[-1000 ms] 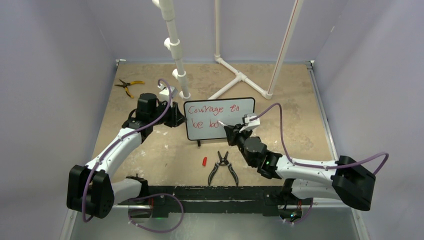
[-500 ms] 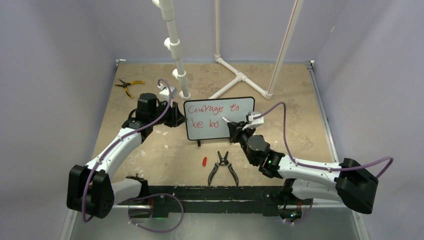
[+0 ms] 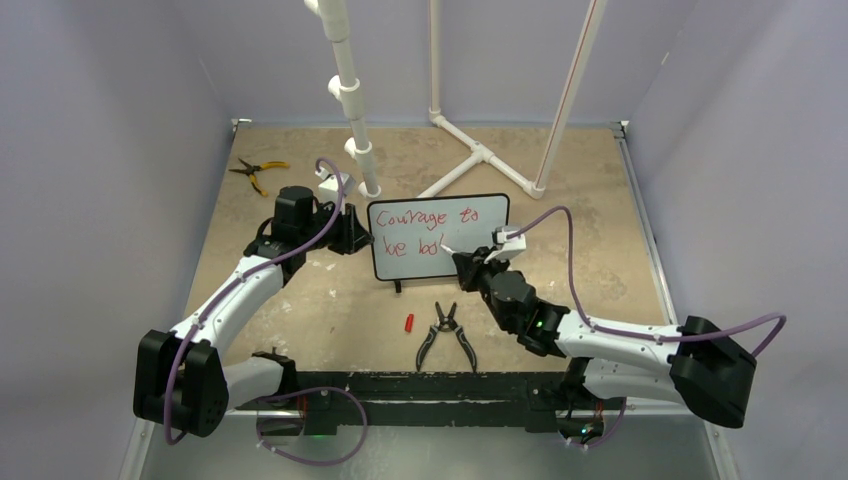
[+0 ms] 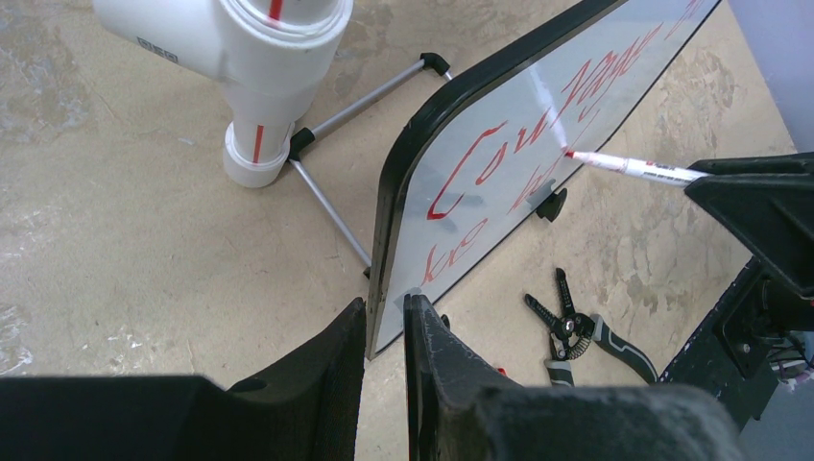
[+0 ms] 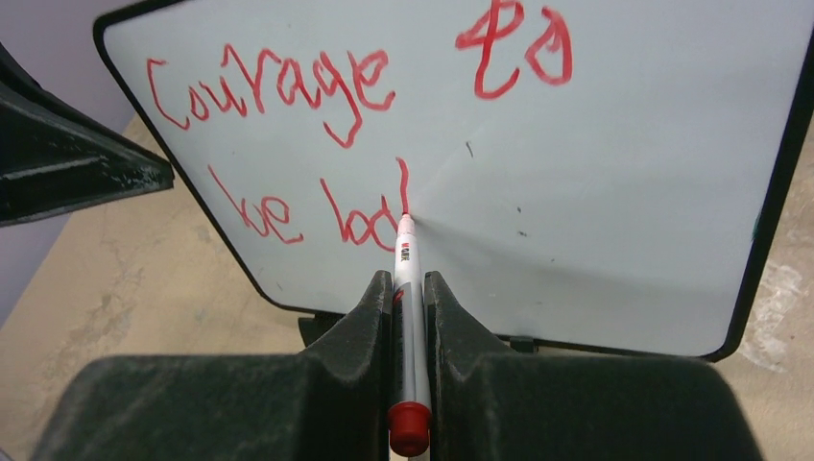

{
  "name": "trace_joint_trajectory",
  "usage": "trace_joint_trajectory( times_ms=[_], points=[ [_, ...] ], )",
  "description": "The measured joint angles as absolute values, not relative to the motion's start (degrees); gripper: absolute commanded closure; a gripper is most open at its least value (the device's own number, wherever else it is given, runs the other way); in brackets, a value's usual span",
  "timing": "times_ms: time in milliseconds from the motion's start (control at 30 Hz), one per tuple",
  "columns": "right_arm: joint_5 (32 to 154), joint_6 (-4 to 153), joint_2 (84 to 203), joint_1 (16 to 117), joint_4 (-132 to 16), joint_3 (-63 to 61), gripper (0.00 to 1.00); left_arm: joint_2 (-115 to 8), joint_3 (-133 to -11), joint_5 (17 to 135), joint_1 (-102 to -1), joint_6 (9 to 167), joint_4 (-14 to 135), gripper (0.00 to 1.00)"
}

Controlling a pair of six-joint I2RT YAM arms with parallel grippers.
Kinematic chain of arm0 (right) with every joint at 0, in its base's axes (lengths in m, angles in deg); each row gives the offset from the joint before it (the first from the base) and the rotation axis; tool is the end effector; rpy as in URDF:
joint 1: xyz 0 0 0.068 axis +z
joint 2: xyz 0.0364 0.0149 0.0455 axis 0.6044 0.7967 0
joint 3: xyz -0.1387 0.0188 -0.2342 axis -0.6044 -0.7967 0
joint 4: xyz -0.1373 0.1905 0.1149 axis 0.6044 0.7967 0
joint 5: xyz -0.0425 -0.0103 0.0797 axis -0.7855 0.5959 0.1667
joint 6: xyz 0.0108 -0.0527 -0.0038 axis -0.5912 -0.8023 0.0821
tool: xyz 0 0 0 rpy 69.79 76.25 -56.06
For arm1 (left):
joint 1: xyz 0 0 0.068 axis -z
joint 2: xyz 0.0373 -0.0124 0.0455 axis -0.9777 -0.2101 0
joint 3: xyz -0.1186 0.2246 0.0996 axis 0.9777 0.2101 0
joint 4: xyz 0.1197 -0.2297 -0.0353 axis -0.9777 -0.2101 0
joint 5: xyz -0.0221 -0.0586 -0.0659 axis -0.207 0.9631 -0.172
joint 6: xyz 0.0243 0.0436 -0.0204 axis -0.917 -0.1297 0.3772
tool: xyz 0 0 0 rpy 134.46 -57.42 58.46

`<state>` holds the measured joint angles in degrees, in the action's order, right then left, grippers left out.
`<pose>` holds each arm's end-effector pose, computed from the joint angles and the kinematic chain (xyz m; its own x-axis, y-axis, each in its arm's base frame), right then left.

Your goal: Write a sentence on the whiteboard

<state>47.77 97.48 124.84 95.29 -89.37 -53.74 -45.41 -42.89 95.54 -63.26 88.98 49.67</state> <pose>0.1377 0.1802 0.2224 -0.2485 0.3529 -0.9021 -0.2681 0.8698 0.4141 0.2432 -0.0808 0.2540 -0.6471 -0.0333 -0.7617 0.4729 0.7661 -0.4352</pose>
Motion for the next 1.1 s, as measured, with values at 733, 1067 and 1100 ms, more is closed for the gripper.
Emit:
trace_joint_trajectory(
  times_ms=[733, 1067, 1100],
  points=[
    [48.62, 101.45, 118.26, 95.27, -83.12, -56.19, 1.00, -44.99, -42.89, 95.52, -63.26, 88.98, 49.67, 0.80],
    [46.35, 99.36, 119.77, 94.66, -82.42, -56.17, 1.00, -44.97, -42.89, 95.52, -63.26, 88.98, 49.67, 0.80],
    [46.37, 99.18, 119.90, 94.55, -82.71, -56.17, 1.00, -44.97, -42.89, 95.52, -63.26, 88.98, 49.67, 0.80]
  ],
)
